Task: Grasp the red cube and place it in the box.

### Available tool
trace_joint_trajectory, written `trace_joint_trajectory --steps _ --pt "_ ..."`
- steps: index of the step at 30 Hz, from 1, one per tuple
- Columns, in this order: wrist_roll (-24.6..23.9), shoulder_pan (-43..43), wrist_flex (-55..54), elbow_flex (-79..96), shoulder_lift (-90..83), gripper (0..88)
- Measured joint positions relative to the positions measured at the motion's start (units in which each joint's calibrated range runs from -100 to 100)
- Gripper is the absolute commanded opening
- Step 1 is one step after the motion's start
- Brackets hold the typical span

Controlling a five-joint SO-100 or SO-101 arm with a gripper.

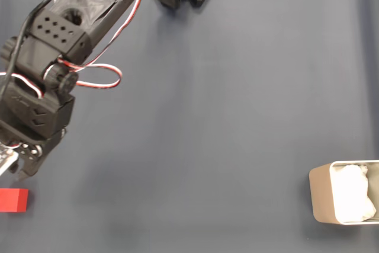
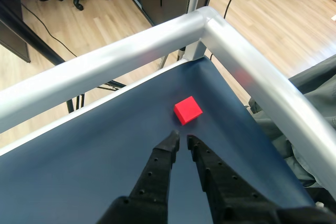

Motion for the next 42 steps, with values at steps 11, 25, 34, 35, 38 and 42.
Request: trace_joint_trajectory --steps 11,25,34,35,38,42 --pt "0.00 2.67 -3.90 -7.23 9.03 15.9" --pt "0.00 4.82 -9.15 -8.95 15.81 32.2" --pt "1.03 6.01 -14.24 -8.95 19.54 38.9" --pt "1.03 6.01 -14.96 -8.95 19.89 39.2" --pt "1.32 5.86 -16.87 -8.95 21.02 40.9" --pt "1.47 5.79 -18.62 -9.86 23.10 41.9"
